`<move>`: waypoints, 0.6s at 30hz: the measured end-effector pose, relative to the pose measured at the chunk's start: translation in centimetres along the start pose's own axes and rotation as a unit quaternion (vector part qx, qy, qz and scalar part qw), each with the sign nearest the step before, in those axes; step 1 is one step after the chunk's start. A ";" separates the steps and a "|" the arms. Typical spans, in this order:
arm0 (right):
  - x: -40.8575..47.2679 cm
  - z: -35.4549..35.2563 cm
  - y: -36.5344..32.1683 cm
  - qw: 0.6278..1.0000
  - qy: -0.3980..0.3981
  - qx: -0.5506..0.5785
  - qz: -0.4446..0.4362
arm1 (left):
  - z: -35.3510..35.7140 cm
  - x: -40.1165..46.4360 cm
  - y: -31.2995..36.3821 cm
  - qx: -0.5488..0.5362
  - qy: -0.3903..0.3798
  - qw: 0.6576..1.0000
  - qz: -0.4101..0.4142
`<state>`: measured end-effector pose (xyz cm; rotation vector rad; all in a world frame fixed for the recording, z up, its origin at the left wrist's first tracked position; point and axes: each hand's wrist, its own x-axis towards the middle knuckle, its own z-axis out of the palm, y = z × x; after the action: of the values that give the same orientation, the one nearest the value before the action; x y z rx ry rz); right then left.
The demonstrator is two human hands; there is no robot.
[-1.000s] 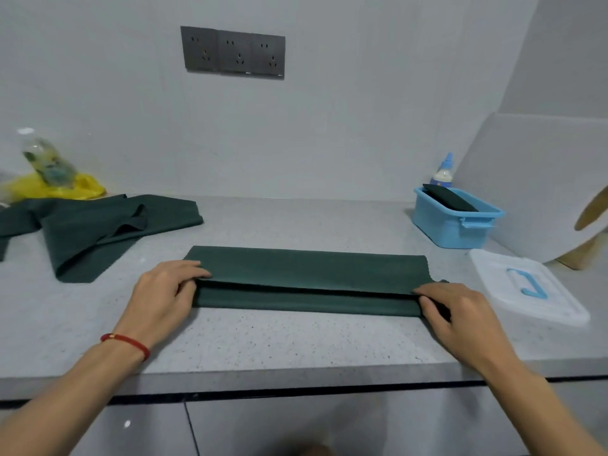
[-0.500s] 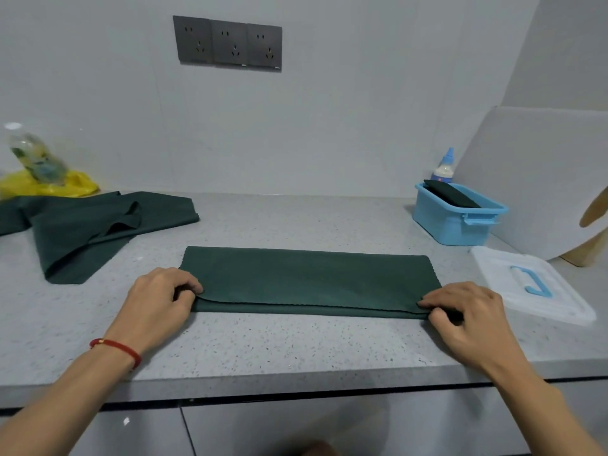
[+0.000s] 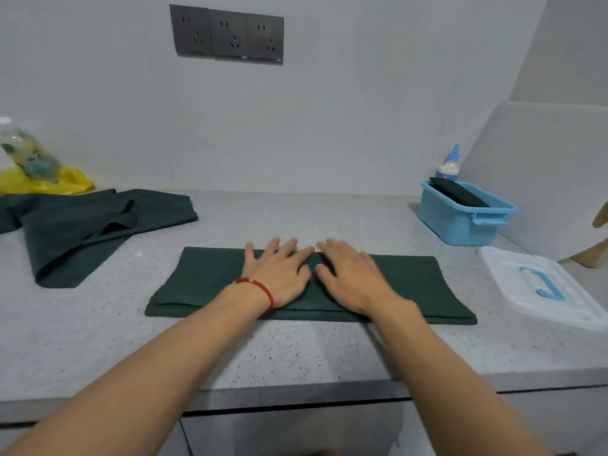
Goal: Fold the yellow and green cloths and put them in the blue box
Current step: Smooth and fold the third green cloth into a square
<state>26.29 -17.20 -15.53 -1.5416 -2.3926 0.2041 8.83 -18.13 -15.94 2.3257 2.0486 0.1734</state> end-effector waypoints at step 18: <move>-1.3 -1.8 14.9 0.973 -0.090 -0.114 0.179 | 1.7 0.1 -9.2 0.013 -0.031 0.992 -0.121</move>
<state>40.30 -12.21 -18.11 -2.1444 -2.3141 0.1519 -0.09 -16.82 -18.56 2.0435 2.2885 0.0656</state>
